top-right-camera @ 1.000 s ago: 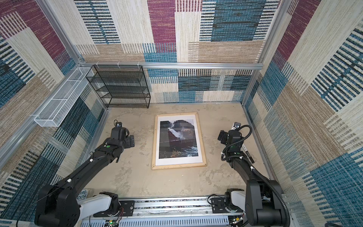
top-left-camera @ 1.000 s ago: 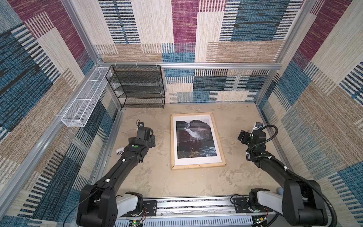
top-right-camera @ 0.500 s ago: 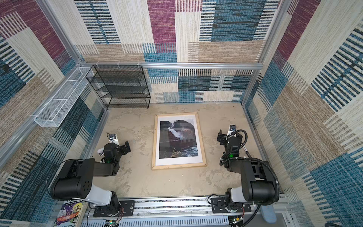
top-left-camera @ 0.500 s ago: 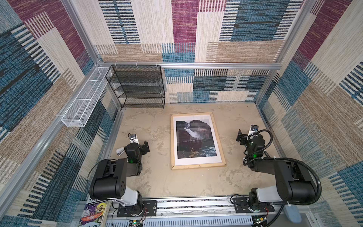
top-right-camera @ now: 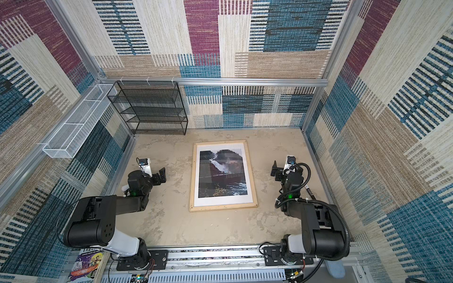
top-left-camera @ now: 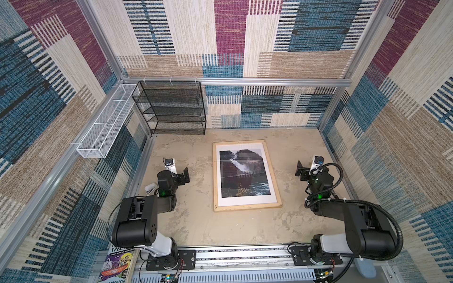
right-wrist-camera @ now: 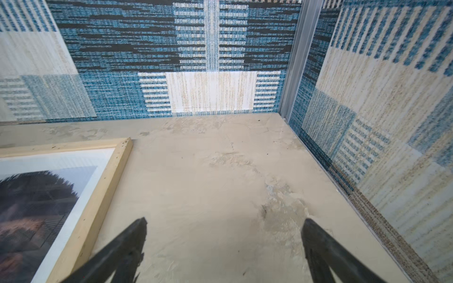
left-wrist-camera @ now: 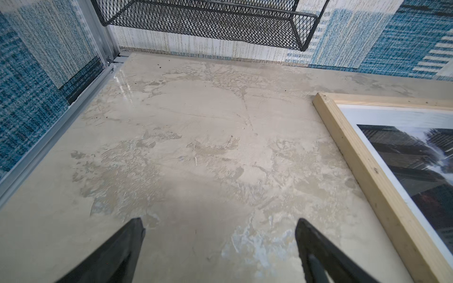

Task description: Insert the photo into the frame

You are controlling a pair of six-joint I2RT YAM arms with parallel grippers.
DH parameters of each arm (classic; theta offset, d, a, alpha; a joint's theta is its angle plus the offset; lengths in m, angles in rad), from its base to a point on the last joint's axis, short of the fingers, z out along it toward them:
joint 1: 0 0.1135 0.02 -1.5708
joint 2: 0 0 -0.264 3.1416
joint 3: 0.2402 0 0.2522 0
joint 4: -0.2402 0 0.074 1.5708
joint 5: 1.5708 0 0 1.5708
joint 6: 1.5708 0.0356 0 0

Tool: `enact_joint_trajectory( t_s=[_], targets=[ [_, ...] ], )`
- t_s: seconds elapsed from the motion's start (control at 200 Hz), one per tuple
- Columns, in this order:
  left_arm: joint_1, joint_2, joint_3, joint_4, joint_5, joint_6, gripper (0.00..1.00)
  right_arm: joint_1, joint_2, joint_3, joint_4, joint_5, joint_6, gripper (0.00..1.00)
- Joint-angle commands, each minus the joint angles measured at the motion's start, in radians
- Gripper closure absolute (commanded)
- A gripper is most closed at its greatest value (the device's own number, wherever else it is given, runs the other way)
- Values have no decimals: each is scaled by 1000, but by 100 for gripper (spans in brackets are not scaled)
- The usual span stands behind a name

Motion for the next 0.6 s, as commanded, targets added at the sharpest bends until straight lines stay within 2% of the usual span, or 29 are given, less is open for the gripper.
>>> enact_joint_trajectory(
  t_s=[0.0, 0.04, 0.07, 0.105, 0.15, 0.2, 0.25, 0.29, 0.361, 0.426, 0.466, 0.591],
  targets=[
    [2, -1, 2, 8, 4, 17, 1, 0, 21, -27, 179, -110, 61, 0],
    [1, -3, 3, 2, 4, 17, 1, 1, 95, 0, 178, -147, 49, 0],
    [-1, -1, 4, 6, 4, 17, 1, 6, 162, -14, 263, -186, 27, 0],
    [0, -2, 3, 6, 3, 17, 1, 28, 210, -43, 375, -175, 12, 0],
    [0, -1, 4, 4, 3, 17, 1, 27, 165, -45, 303, -138, 18, 0],
    [0, 1, 5, 6, 3, 17, 1, 28, 201, -60, 393, -120, 28, 0],
    [0, -3, 3, 3, 5, 17, 1, 32, 171, -39, 299, -91, 31, 0],
    [0, 0, 5, 6, 3, 17, 1, 33, 187, -44, 347, -79, 34, 0],
    [-1, -4, 4, 1, 6, 17, 1, 36, 173, -11, 259, -113, 16, 0],
    [0, -2, 4, 2, 5, 17, 1, 39, 173, -21, 279, -129, 8, 0],
    [0, -1, 5, 3, 4, 18, 1, 40, 187, -8, 274, -189, -15, 1],
    [0, 1, 4, 6, 4, 17, 1, 36, 192, -9, 271, -198, -13, 0]
  ],
)
